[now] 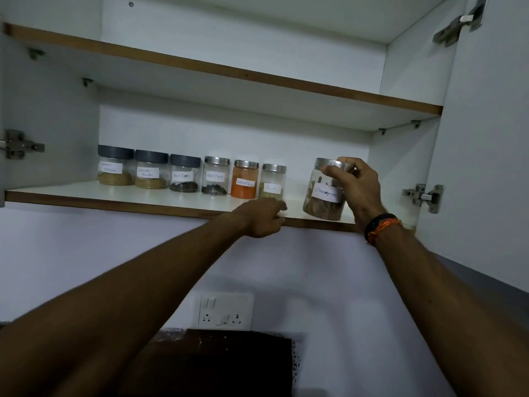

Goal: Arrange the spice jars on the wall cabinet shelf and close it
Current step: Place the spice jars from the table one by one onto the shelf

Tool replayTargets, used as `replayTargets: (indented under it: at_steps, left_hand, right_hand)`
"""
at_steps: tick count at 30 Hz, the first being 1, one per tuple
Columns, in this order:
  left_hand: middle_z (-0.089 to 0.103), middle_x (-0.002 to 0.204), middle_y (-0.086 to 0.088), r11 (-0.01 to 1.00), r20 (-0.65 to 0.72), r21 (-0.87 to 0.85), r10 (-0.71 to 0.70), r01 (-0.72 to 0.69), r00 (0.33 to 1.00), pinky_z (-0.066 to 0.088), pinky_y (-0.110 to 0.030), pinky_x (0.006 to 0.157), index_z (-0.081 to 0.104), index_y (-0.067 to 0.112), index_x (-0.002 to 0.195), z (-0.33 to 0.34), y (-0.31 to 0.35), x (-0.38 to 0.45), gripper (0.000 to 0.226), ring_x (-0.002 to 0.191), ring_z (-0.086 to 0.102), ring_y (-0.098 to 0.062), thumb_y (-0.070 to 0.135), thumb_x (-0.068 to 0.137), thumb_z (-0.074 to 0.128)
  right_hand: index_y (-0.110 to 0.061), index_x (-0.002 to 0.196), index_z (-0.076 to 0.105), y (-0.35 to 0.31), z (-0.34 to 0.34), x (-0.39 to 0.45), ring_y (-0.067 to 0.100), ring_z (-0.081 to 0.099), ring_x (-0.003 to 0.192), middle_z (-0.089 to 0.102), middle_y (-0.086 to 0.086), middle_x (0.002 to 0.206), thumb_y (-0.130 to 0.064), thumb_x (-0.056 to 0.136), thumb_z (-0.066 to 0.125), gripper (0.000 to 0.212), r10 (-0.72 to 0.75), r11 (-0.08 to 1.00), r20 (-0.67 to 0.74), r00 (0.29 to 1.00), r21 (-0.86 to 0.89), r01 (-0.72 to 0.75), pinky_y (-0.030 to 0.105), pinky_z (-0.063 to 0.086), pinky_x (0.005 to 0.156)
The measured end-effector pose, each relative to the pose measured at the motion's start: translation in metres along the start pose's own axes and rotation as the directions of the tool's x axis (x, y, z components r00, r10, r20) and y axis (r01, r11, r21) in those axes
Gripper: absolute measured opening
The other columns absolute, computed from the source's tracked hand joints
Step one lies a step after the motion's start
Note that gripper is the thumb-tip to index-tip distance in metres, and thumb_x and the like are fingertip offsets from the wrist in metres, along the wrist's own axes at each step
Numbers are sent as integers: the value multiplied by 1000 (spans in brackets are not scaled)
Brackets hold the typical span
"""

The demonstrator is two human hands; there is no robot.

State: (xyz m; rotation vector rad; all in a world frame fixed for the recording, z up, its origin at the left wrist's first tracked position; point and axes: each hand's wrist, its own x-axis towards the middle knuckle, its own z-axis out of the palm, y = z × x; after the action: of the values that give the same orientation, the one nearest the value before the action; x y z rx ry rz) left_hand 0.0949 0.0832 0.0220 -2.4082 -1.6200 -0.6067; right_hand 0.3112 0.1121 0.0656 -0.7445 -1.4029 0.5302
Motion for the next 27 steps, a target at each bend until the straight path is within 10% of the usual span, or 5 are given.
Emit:
replayTargets:
  at_steps: [8,14,20,27]
  left_hand:
    - [42,155,-11,989,269,130,39,-76,962,37,-42,113,29,15,156,0,-13,38,69,140,42,-27,55,102,40]
    - [43,154,-9,977,223,170,85,-125,971,39,-44,113,30,18,156,4,-15,39,71,138,44,-25,61,100,37]
    - [42,154,-8,977,222,165,99,-137,970,38,-46,114,30,18,156,3,-17,40,71,138,43,-25,61,100,38]
    - [45,153,-9,978,219,159,97,-133,971,40,-43,112,32,16,155,4,-16,41,69,136,46,-24,58,100,39]
  right_hand:
    - [-17,118,65,36,13,47,26,66,107,67,6,116,-33,80,79,44,-27,990,11,1000,-138,29,45,59,92]
    - [-16,120,62,75,37,78,27,63,109,64,6,118,-32,83,78,44,10,978,64,998,-209,3,47,58,92]
    - [-15,117,57,95,56,111,9,59,88,60,-5,104,-33,82,79,45,57,971,126,990,-239,-26,22,46,63]
    - [-8,115,62,104,67,141,25,60,104,63,5,113,-26,84,77,39,70,932,184,980,-361,1,31,49,76]
